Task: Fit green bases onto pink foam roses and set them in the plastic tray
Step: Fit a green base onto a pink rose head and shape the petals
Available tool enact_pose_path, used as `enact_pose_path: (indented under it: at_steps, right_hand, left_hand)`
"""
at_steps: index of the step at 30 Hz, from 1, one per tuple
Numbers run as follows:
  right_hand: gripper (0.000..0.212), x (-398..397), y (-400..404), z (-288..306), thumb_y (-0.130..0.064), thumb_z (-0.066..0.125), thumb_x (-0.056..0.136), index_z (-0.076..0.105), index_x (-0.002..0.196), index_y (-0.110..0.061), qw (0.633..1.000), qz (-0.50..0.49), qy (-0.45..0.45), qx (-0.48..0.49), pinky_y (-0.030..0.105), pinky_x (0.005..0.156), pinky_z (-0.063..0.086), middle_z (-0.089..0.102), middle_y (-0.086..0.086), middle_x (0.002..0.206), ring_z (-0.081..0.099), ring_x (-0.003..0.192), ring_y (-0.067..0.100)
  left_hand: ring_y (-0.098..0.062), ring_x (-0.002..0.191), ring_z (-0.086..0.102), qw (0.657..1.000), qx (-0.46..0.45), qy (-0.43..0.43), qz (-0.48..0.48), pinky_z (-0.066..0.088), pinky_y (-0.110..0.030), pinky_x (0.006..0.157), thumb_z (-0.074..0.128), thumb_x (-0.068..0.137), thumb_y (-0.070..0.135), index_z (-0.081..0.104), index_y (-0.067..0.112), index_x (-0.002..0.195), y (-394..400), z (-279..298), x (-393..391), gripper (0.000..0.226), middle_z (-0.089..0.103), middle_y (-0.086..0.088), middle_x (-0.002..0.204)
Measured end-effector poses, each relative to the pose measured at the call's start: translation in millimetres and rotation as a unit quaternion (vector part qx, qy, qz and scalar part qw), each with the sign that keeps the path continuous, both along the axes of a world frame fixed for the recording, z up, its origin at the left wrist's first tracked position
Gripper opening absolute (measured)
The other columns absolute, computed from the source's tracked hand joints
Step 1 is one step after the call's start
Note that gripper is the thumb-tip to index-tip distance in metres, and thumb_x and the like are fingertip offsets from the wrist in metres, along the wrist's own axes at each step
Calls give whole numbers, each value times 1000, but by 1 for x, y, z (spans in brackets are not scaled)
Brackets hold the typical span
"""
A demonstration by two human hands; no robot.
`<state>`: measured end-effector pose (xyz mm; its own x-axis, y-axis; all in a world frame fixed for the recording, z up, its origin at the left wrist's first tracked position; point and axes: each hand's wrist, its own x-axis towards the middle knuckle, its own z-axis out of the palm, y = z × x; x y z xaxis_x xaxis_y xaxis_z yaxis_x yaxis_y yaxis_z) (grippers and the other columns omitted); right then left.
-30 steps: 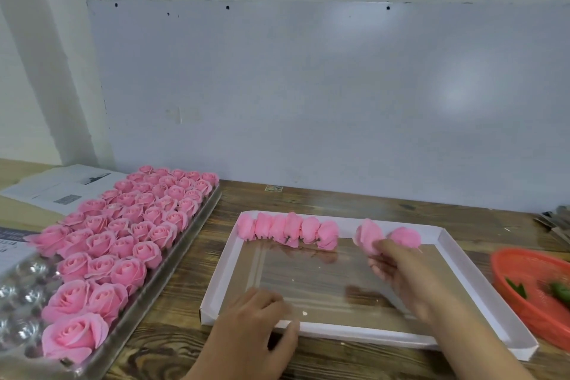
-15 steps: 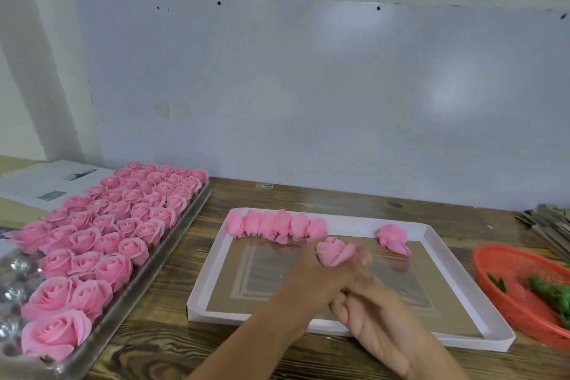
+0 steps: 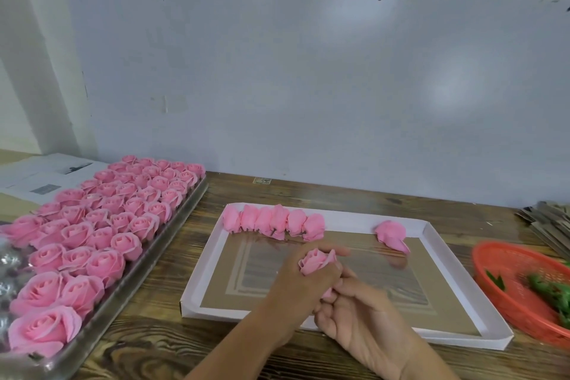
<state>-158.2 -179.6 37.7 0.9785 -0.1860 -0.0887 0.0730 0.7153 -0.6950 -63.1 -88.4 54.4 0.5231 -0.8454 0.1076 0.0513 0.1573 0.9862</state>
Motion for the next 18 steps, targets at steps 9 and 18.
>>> enact_pose_path:
  at_steps: [9,18]
  right_hand:
    - [70,-5,-3,3,-4,84,54,62,119,6,998,8,-5,64,35,60,58,60,23,110,64,72,28]
    - [54,-8,0,6,-6,92,38,76,90,-3,999,5,27,43,39,57,54,67,20,99,69,76,32]
  left_hand:
    - [-9,90,64,996,-19,48,-75,54,-26,77,93,57,37,66,31,125,3,-8,1,74,68,8,99]
    - [-7,101,69,988,22,-82,-132,56,-27,83,86,68,31,72,31,111,9,0,4,45,73,12,100]
